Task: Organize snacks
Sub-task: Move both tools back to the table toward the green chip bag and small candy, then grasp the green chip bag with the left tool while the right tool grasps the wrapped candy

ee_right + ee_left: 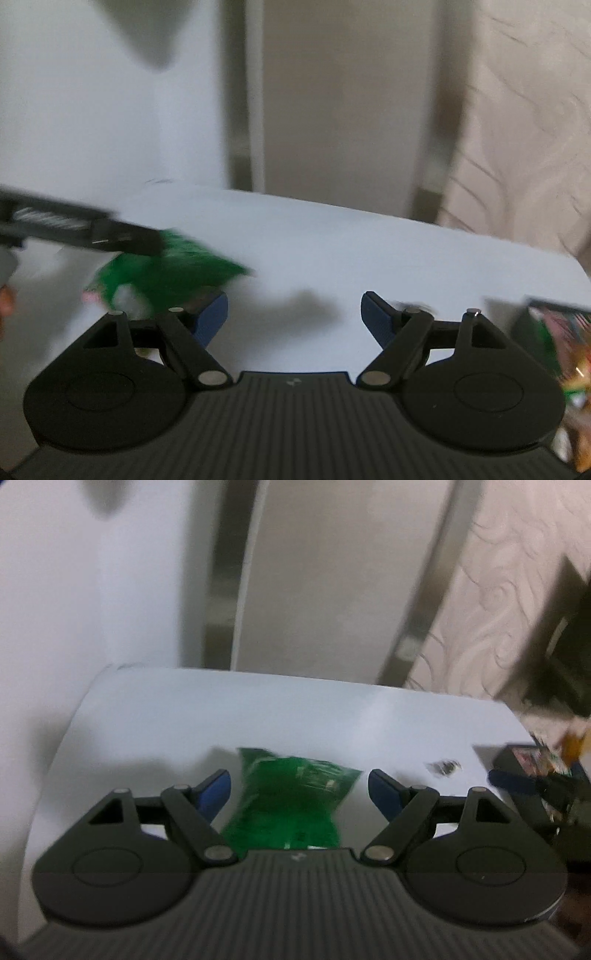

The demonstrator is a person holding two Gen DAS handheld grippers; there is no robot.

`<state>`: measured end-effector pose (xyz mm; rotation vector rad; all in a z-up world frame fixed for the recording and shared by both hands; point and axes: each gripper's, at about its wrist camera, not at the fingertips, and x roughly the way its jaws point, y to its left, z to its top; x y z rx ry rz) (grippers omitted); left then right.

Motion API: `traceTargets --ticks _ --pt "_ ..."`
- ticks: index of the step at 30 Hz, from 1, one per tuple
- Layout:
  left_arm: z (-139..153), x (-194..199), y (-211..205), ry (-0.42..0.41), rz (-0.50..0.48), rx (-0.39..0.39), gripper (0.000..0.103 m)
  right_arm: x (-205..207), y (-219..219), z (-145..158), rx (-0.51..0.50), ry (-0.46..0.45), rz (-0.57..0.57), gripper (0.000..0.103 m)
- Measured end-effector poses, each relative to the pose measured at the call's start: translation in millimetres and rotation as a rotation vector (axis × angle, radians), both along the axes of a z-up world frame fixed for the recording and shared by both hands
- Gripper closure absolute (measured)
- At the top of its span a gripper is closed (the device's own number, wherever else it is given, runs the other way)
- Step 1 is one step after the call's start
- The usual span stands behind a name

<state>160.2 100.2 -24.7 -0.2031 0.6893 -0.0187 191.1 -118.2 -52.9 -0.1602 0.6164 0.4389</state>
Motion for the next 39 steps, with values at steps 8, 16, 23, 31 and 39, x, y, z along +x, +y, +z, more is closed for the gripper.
traceTargets --ticks 8,16,23,31,39 --pt "-27.3 13.9 -34.1 0.090 -0.026 0.217 0.020 3.6 -53.5 -3.1 0.048 0.048 -0.154 0.020" --pt "-45.1 18.6 -28.4 0.114 0.023 0.227 0.019 42.0 -60.3 -26.7 0.026 0.073 -0.234 0.020" --pt "-46.9 22.9 -31.3 0.133 0.028 0.214 0.019 84.6 -49.3 -45.3 -0.017 0.106 -0.234 0.046" --pt "-50.2 22.9 -30.0 0.132 0.020 0.215 0.019 94.1 -50.1 -54.2 -0.040 0.095 -0.220 0.057" --pt "-55.3 24.3 -32.2 0.125 0.016 0.221 0.019 79.1 -51.7 -53.2 -0.055 0.090 -0.190 0.064"
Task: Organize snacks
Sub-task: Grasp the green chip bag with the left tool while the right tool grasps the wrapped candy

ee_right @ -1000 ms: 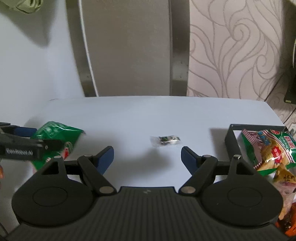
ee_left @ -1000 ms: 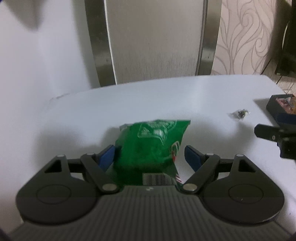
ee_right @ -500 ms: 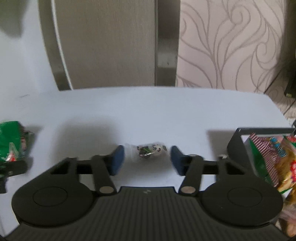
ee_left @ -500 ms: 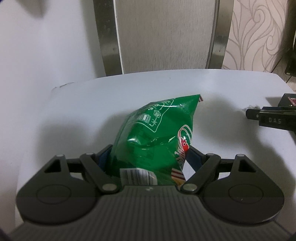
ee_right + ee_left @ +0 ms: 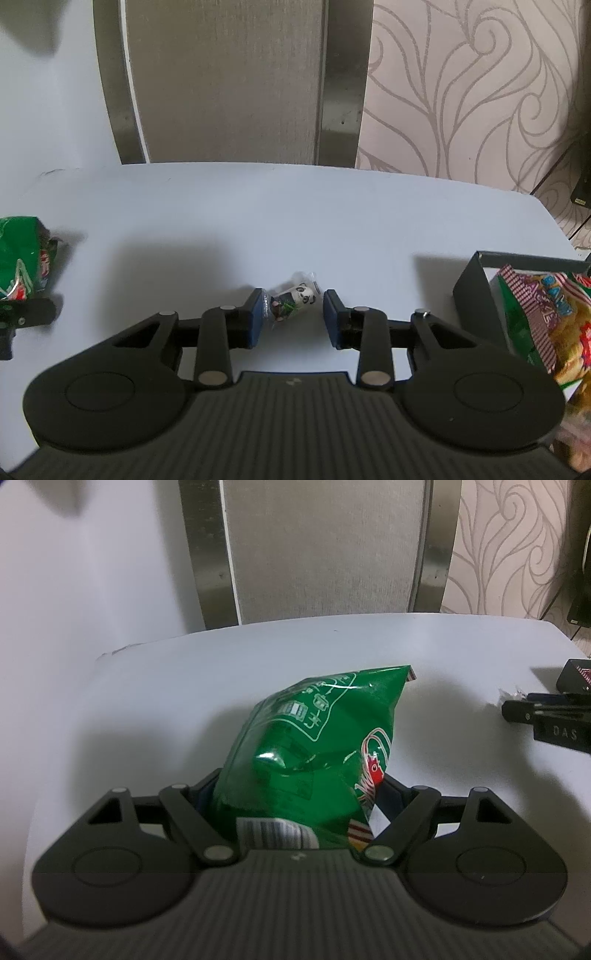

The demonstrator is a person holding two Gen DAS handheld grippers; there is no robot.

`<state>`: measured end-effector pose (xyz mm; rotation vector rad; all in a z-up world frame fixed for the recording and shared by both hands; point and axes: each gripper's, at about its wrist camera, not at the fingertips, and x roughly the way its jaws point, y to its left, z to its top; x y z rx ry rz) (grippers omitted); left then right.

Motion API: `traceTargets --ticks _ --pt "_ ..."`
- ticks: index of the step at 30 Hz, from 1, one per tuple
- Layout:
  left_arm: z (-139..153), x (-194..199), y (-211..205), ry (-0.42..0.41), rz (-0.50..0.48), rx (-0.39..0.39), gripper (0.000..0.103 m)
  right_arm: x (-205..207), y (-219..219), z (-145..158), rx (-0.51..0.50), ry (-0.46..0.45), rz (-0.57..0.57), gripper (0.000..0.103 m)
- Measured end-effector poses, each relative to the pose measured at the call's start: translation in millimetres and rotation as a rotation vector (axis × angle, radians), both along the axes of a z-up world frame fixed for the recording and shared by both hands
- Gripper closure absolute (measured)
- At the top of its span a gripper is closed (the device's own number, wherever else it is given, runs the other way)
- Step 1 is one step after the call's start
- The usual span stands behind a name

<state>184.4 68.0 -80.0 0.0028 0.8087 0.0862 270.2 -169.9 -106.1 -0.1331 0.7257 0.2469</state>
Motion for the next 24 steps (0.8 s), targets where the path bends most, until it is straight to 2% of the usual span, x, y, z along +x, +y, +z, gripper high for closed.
traceTargets --ticks 6,9,11,18,24 --pt "-0.5 0.2 -8.6 -0.010 -0.024 -0.006 0.019 -21.6 2.0 1.3 -0.001 0.008 0.028 0.064" --pt "-0.2 -2.0 -18.7 -0.027 -0.045 0.004 0.025 -38.1 4.8 3.1 0.002 0.003 0.049 0.064" --pt "0.7 -2.1 -25.1 -0.033 -0.063 0.002 0.032 -49.7 5.1 5.4 0.010 0.000 0.057 0.064" --pt "2.7 0.1 -43.4 -0.028 -0.100 -0.030 0.037 -91.7 4.9 10.2 0.009 -0.005 0.082 0.064" --pt "5.1 -5.0 -54.1 -0.032 -0.111 -0.035 0.040 -120.3 -5.1 18.8 0.036 -0.018 0.061 0.064"
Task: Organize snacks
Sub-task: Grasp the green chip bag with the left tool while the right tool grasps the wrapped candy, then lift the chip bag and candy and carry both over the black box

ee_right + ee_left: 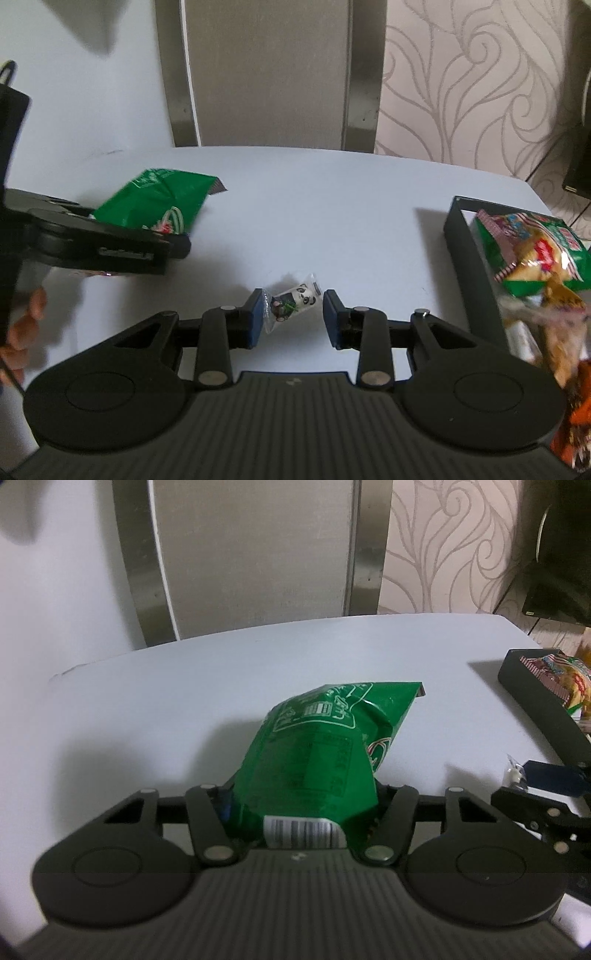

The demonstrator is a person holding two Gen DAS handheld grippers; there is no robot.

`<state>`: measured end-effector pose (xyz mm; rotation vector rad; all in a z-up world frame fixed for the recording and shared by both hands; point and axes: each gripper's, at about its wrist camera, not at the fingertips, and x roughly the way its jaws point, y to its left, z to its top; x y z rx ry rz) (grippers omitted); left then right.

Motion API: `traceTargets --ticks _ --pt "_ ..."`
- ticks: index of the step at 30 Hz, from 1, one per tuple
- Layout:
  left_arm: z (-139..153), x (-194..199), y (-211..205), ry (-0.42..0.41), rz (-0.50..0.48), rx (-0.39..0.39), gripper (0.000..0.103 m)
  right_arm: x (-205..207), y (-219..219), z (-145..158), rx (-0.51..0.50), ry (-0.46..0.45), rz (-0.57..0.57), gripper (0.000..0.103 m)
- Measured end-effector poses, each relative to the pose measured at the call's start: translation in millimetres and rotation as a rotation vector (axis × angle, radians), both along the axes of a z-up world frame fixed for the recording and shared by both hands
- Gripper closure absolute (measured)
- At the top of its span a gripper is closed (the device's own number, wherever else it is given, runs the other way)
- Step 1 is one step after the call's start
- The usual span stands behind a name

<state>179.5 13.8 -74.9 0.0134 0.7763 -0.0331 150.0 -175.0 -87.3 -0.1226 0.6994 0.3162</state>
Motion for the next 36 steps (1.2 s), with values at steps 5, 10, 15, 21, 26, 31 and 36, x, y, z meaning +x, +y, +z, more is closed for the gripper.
traceTargets --ticks 5,10,15,21,26,31,36 --pt "3.4 -8.2 -3.5 -0.015 -0.011 -0.002 0.041 -19.6 -0.7 6.9 0.015 -0.016 -0.003 0.064" --pt "11.6 -16.3 -4.6 -0.040 -0.019 -0.010 0.041 -30.6 1.4 13.6 0.027 -0.032 0.003 0.064" --pt "12.6 -20.6 -5.2 -0.043 -0.017 -0.005 0.041 -39.1 2.7 21.6 0.030 -0.052 0.014 0.064" --pt "12.5 -26.4 -8.9 -0.045 -0.027 0.005 0.041 -45.2 -0.6 24.5 0.033 -0.055 0.011 0.064" --pt "10.0 -28.6 -10.2 -0.041 -0.030 0.019 0.041 -47.7 -0.6 20.4 0.007 -0.046 0.013 0.064" --pt "5.0 -33.0 -5.4 -0.023 -0.014 0.027 0.041 -53.8 -10.6 8.0 0.034 0.004 -0.039 0.062" --pt "-2.2 -36.0 0.0 -0.007 -0.006 0.024 0.041 -62.0 -4.8 -6.0 0.018 0.040 -0.023 0.062"
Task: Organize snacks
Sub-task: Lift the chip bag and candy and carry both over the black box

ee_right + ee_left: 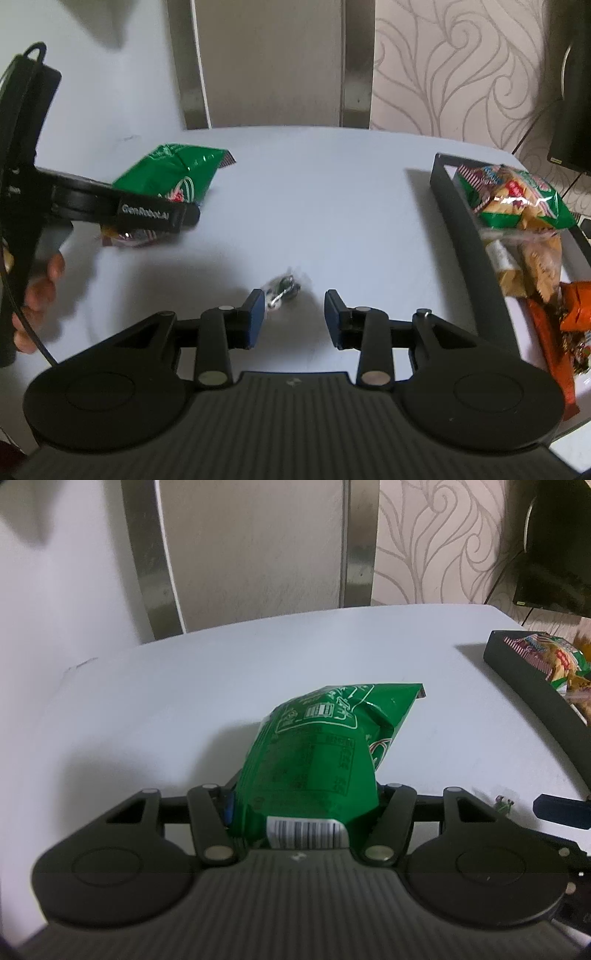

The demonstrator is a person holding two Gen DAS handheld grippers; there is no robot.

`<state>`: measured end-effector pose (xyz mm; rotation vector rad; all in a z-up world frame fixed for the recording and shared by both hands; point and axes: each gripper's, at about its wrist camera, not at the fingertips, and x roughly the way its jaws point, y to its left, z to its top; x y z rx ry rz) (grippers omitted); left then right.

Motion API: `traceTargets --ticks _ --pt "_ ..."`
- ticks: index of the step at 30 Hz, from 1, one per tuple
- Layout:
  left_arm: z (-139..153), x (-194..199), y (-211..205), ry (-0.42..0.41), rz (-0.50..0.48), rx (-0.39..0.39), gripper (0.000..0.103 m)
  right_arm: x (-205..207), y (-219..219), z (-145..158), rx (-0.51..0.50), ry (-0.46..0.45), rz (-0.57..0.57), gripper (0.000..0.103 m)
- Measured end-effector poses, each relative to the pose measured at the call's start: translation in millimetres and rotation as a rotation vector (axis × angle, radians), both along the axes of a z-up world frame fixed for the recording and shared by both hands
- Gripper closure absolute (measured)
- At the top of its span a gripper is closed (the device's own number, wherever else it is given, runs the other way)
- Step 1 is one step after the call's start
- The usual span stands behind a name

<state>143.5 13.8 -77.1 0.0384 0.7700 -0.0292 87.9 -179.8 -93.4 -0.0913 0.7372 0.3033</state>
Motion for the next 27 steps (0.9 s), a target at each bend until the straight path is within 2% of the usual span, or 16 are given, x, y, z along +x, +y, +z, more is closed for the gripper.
traceTargets --ticks 2,5,7,9,14,16,17,19,20,21,27 --pt "-1.2 -1.6 0.6 -0.003 -0.002 0.000 0.041 3.2 1.0 -2.2 0.020 0.013 -0.014 0.060" --pt "-1.8 -1.6 1.0 0.000 -0.007 -0.002 0.041 8.8 10.5 -6.7 -0.004 0.008 -0.021 0.035" --pt "-1.9 -1.5 1.7 0.001 -0.012 -0.004 0.041 15.5 17.8 -14.7 -0.033 0.029 -0.015 0.031" --pt "-1.6 -2.0 3.1 0.001 -0.017 -0.005 0.041 14.0 22.5 -18.3 -0.056 -0.004 -0.023 0.020" --pt "-2.7 0.5 6.3 -0.001 -0.027 -0.012 0.041 14.9 18.6 -22.4 -0.044 0.012 -0.074 0.009" --pt "-3.1 0.1 6.8 -0.002 -0.031 -0.015 0.041 15.1 19.0 -22.8 -0.046 0.016 -0.087 0.009" --pt "-3.2 -0.2 7.0 -0.002 -0.033 -0.018 0.041 15.6 20.0 -22.4 -0.050 0.020 -0.092 0.010" --pt "-3.4 0.1 7.8 -0.002 -0.036 -0.021 0.041 15.1 21.3 -19.8 -0.054 0.013 -0.085 0.025" --pt "-3.5 0.0 8.0 -0.003 -0.038 -0.023 0.041 15.1 22.0 -17.7 -0.050 0.005 -0.080 0.048" --pt "-3.5 -0.1 8.3 -0.002 -0.039 -0.024 0.041 15.5 22.8 -15.5 -0.050 0.002 -0.081 0.063" --pt "-3.6 0.1 10.0 -0.003 -0.049 -0.027 0.041 12.0 21.9 -12.1 -0.029 0.018 -0.071 0.071"
